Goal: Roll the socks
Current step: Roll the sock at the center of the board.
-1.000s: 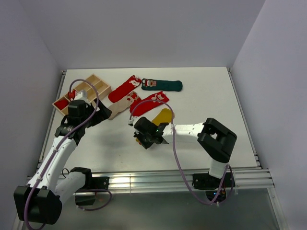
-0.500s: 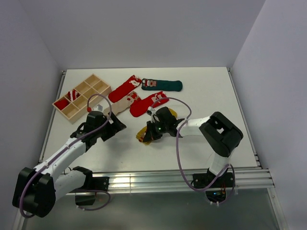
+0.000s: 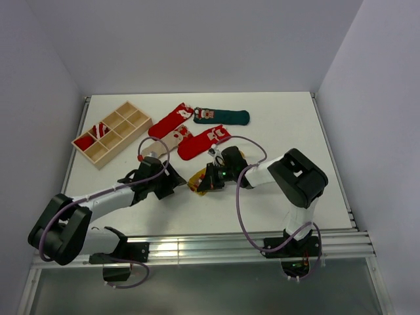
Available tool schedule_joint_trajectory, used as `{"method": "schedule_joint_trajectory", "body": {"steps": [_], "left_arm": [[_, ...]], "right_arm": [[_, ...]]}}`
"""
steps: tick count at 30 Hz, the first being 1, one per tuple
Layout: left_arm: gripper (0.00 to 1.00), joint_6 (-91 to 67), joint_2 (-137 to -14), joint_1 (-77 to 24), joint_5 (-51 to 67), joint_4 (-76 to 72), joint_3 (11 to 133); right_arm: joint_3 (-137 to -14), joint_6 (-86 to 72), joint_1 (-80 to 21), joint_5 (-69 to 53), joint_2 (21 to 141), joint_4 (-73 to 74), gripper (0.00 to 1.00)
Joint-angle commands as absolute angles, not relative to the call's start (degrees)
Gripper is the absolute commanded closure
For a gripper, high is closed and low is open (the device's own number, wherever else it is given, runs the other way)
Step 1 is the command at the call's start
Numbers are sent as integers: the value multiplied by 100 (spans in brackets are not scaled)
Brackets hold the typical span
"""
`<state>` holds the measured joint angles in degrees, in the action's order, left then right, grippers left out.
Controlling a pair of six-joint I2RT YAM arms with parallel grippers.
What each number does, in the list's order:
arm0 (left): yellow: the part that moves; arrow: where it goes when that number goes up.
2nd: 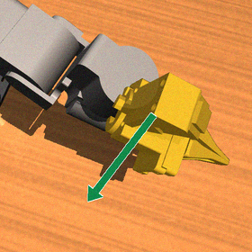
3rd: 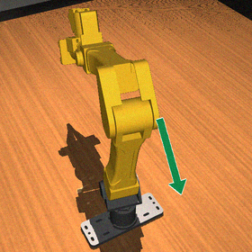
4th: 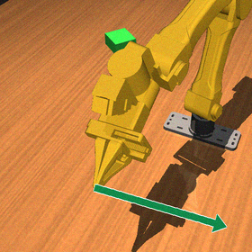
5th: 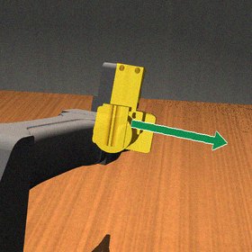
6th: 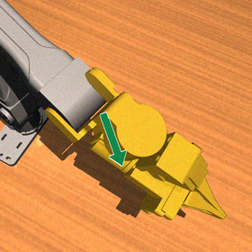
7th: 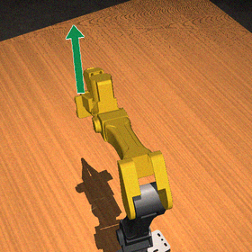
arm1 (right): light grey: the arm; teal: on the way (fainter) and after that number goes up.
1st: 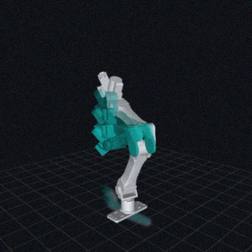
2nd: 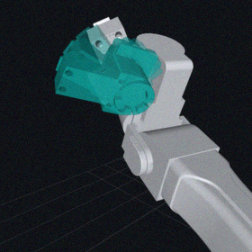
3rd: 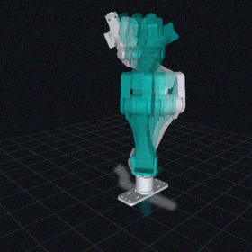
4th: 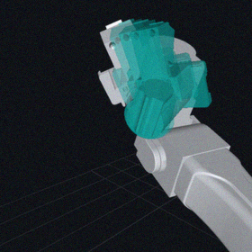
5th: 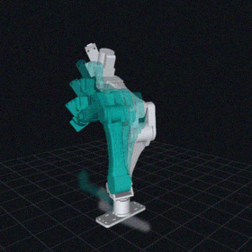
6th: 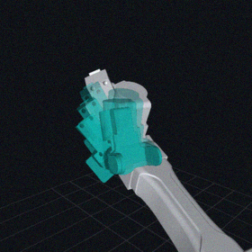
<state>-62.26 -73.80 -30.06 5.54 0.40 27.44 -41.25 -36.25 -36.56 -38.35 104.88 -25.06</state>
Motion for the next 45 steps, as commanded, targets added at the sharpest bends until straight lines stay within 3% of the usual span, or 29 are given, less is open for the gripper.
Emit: {"method": "schedule_joint_trajectory", "body": {"steps": [1, 21, 31, 36, 45], "left_arm": [[25, -6469, -7576, -3120, 343, -527, 2847], [50, -6847, -8832, -3595, 53, -853, 3243], [76, -6803, -9079, -3604, 26, -774, 3384], [100, -6733, -9036, -3604, 26, -625, 3489], [100, -6434, -8947, -3595, -263, 684, 4060]], "right_arm": [[-4078, -3727, -3577, -3937, 10617, -2865, 100], [-4034, -3832, -3437, -4069, 10688, -2971, 100], [-4061, -3718, -3445, -4140, 10644, -2892, 100], [-4069, -3428, -3463, -4008, 10459, -2655, 100], [-4096, -2084, -3945, -2674, 9186, -1583, 64]]}}
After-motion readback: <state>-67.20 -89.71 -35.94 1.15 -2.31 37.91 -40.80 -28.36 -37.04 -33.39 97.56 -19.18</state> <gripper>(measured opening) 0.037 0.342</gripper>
